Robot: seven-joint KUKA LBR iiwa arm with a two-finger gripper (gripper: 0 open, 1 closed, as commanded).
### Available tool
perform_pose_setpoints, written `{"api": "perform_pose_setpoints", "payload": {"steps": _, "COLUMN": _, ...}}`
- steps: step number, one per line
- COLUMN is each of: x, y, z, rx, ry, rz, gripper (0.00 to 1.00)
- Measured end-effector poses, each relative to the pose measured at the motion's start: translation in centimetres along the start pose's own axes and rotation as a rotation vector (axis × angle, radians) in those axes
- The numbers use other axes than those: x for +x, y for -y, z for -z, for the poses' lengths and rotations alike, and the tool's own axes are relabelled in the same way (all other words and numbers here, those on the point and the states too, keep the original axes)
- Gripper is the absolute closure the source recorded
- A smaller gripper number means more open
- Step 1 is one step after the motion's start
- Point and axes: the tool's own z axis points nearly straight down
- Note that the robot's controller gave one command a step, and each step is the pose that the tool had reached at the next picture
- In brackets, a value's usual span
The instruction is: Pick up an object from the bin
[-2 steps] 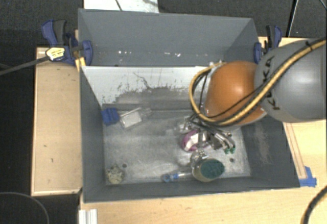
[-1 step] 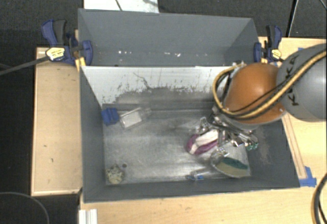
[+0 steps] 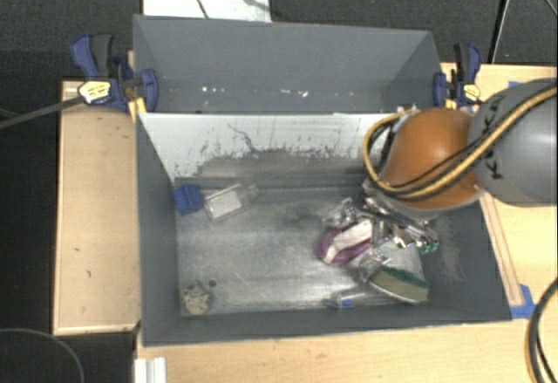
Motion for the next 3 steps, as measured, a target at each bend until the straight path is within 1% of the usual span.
{"api": "perform_pose_setpoints", "payload": {"steps": 1, "x": -0.2, "y": 0.0, "z": 0.3, "rx": 0.002, "ry": 0.006, "rz": -0.006, "gripper": 1.0}}
{"api": "perform_pose_setpoints", "payload": {"steps": 2, "x": -1.2, "y": 1.6, "z": 15.7, "rx": 0.003, "ry": -0.004, "rz": -0.032, "gripper": 1.0}}
{"api": "perform_pose_setpoints", "payload": {"steps": 3, "x": -0.7, "y": 2.4, "z": 16.2, "rx": 0.001, "ry": -0.007, "rz": -0.19, "gripper": 1.0}}
